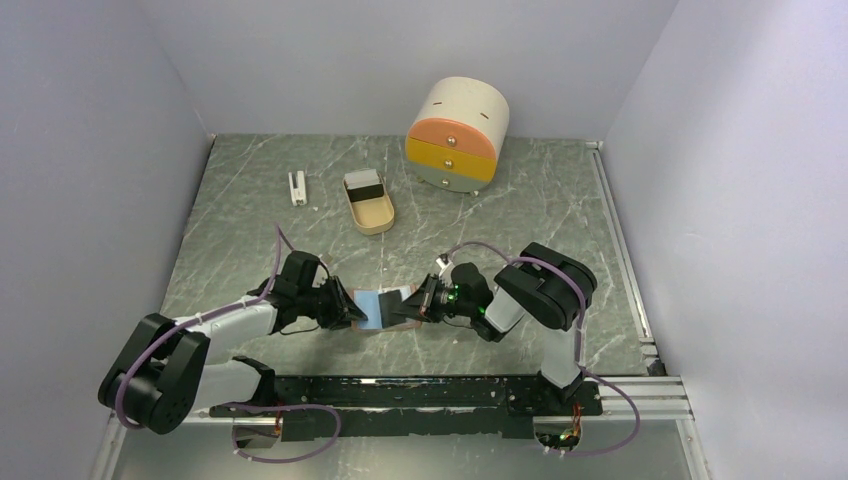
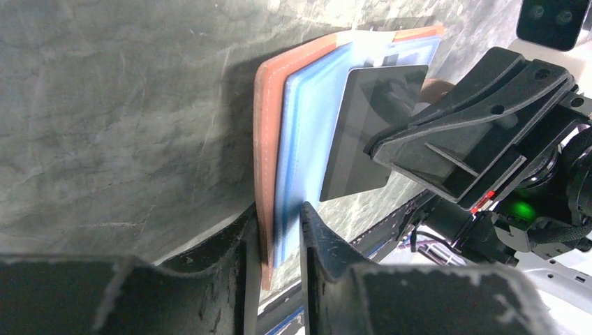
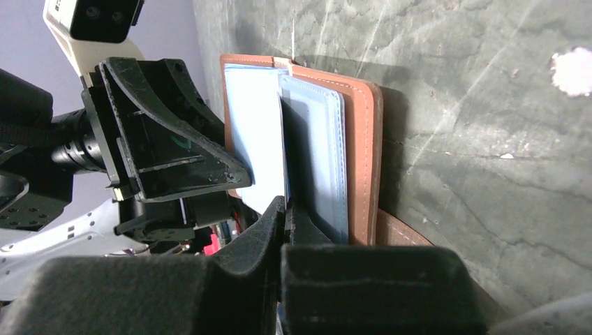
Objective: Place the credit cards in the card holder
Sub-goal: Insert the credit card into the card holder.
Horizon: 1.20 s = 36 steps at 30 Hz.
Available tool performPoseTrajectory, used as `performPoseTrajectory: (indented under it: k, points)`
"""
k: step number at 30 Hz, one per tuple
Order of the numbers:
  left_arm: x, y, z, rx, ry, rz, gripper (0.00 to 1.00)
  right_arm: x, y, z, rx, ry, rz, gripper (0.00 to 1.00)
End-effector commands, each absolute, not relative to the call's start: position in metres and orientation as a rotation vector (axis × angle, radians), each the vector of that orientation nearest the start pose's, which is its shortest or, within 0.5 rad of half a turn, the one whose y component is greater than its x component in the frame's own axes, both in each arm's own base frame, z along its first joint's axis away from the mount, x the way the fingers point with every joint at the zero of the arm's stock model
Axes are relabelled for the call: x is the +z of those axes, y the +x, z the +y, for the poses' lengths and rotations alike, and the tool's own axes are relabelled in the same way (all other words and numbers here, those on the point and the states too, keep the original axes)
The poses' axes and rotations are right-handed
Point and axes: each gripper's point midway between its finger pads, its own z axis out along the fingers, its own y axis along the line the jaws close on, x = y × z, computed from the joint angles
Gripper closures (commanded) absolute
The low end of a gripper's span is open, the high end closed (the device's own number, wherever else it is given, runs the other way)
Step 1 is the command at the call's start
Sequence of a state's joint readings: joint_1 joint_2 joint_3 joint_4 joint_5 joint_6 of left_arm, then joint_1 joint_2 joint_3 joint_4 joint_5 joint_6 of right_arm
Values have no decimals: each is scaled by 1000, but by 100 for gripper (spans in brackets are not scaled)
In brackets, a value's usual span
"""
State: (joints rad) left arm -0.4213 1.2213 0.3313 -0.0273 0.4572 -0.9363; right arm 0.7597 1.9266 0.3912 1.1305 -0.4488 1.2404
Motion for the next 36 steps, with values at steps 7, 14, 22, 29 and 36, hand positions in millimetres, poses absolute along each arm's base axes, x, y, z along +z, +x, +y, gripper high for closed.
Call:
performPoseTrajectory:
  k: [7,14,22,29,36]
  points:
    - [13,172,-192,-1032,-497,2707,73,11,210,327,1470,230,2370,100]
    - [9,171,-194,-1048,-495,2715,73,10,220,329,1427,210,2353,100]
    - [8,170,-194,-1056,-493,2714,71,-1,208,336,1408,158,2390,100]
    - [8,171,-195,-1062,-494,2714,69,-6,190,332,1478,213,2404,100]
    - [12,172,-195,-1061,-489,2704,67,-6,179,330,1525,216,2425,100]
